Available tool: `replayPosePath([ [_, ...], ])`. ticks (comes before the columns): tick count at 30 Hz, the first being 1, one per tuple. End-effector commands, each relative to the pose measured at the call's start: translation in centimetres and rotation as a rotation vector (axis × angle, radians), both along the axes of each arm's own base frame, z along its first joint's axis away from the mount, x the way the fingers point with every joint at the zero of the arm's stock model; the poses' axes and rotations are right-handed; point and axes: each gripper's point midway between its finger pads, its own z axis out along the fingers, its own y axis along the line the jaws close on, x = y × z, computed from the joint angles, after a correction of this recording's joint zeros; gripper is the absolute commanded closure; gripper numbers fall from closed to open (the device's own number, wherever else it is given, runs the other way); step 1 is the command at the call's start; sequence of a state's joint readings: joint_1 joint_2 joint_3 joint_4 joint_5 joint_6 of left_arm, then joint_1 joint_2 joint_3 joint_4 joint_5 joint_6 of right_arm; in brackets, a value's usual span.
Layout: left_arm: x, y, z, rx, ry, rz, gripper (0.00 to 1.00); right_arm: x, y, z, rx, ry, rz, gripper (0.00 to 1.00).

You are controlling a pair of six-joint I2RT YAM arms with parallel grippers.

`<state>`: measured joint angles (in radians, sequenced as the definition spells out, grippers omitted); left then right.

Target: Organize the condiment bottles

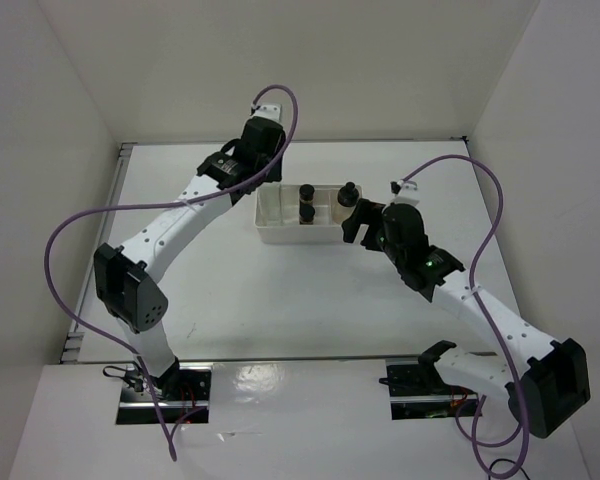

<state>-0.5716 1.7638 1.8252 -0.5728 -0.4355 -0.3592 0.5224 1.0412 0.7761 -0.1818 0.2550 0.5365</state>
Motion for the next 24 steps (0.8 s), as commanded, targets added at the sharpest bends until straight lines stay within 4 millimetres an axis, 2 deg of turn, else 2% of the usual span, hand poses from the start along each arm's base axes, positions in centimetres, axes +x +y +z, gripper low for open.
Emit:
replayPosePath([
  [1,0.3,0.6,3.1,-0.081,-0.119,0.067,0.91,0.0,-0.7,3.2,0.018,-0.079,-0.013,0.02],
  [4,0.1,0.9,2.2,-0.081,-0.115,0.079,0.91,-0.5,-1.0,4.7,0.032,-0.122,-0.01,0.02],
  [5,-0.1,1.0,2.7,-0.094,-0.121,0.083,0.91,-0.5,-1.0,5.3,0.043,-0.142,-0.01,0.02],
  [6,-0.2,1.0,2.2,-0.088,-0.113,0.083,0.91,-0.7,-1.1,5.3,0.045,-0.144,-0.01,0.02],
  [7,-0.2,1.0,2.2,-0.088,-0.113,0.083,0.91,-0.9,-1.2,6.2,0.061,-0.172,-0.011,0.02],
  [10,-0.1,1.0,1.0,-0.08,-0.101,0.083,0.91,-1.2,-1.8,6.7,0.065,-0.193,-0.03,0.02],
  [11,-0.2,1.0,0.6,-0.075,-0.094,0.083,0.91,-1.3,-1.9,7.5,0.075,-0.211,-0.03,0.02],
  [16,-0.7,0.5,-1.1,-0.093,-0.07,0.081,0.91,-1.7,-2.5,7.7,0.058,-0.209,-0.045,0.02],
  [21,-1.0,0.5,-2.5,-0.088,-0.041,0.079,0.82,-2.0,-2.2,7.9,0.069,-0.214,-0.025,0.02],
  [24,-1.1,1.0,-2.4,-0.078,-0.047,0.097,0.77,-2.0,-1.6,7.4,0.08,-0.214,0.004,0.02],
])
